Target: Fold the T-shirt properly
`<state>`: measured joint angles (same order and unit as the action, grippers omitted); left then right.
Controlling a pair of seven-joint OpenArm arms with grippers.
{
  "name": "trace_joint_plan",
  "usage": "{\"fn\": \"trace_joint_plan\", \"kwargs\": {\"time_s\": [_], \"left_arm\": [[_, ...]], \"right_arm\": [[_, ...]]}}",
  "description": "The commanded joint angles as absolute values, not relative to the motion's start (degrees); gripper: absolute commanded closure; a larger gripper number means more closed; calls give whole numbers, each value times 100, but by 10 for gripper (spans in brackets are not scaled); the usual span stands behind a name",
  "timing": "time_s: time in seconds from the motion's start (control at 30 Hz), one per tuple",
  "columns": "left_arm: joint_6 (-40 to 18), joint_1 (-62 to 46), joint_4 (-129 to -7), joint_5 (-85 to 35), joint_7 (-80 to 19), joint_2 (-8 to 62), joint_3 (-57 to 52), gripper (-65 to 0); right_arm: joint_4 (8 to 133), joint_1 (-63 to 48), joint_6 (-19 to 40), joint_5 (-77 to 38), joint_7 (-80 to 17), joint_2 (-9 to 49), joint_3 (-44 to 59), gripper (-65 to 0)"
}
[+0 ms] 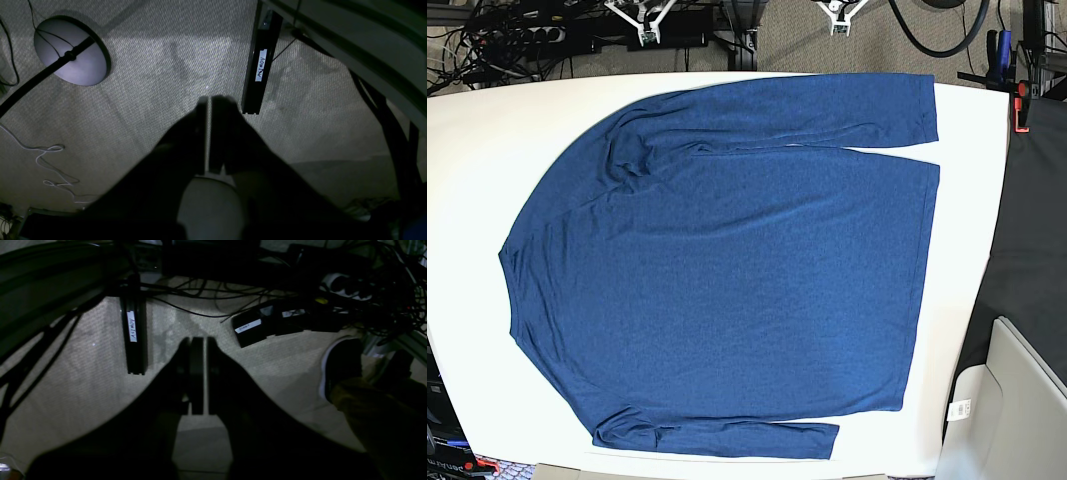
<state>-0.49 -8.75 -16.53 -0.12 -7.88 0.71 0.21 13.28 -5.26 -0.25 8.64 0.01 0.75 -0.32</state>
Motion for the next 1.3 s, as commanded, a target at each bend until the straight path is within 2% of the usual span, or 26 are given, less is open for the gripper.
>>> {"fn": "trace_joint_plan", "kwargs": {"time_s": [0.0, 0.47, 0.6, 0.83, 1.1, 1.27], "left_arm": [[-48, -910, -1666, 31, -769, 110, 31, 0], [-48, -927, -1666, 4, -760, 110, 31, 0], [-48, -1042, -1666, -4, -752, 154, 4, 0], [-48, -1376, -1701, -22, -470, 558, -22, 0], [-48, -2246, -3169, -435, -505, 963, -22, 0], [-48, -3002, -4277, -549, -743, 1174, -75, 0]], "right_arm": [[1341, -567, -22, 866, 40, 66, -40, -4], [1349, -699, -22, 866, 40, 119, -40, -4], [1385, -901, -22, 866, 48, 286, -48, -3], [2369, -1631, -22, 848, 40, 840, -48, -2], [3609, -2519, -22, 840, 40, 1297, -22, -2], [4822, -3310, -22, 831, 31, 1587, -22, -2]]}}
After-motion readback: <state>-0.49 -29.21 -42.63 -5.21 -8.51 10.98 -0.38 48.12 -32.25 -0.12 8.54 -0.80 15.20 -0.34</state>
